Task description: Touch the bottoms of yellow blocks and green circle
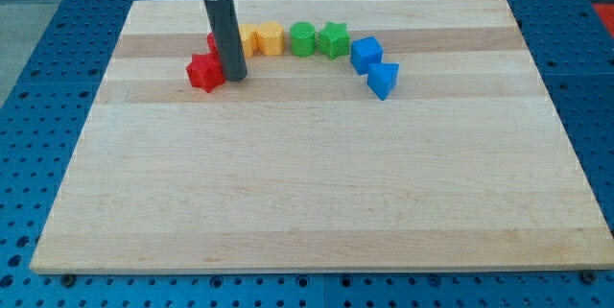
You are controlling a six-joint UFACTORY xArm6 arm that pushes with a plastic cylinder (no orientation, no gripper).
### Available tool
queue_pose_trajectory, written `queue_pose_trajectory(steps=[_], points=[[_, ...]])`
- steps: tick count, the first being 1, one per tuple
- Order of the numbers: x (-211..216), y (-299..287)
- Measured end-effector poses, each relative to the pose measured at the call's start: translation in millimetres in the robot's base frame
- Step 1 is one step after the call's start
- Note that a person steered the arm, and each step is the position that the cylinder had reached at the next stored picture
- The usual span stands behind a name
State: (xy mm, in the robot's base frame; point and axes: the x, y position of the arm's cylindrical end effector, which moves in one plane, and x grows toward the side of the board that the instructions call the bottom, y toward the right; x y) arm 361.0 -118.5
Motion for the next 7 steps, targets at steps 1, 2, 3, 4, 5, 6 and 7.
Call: queue_pose_trajectory(steps=[1, 2, 3, 4, 5, 6, 7], points=[[3, 0], [4, 0], [-1, 21], [-7, 55], [-7, 57], [-7, 57], [-7, 42]])
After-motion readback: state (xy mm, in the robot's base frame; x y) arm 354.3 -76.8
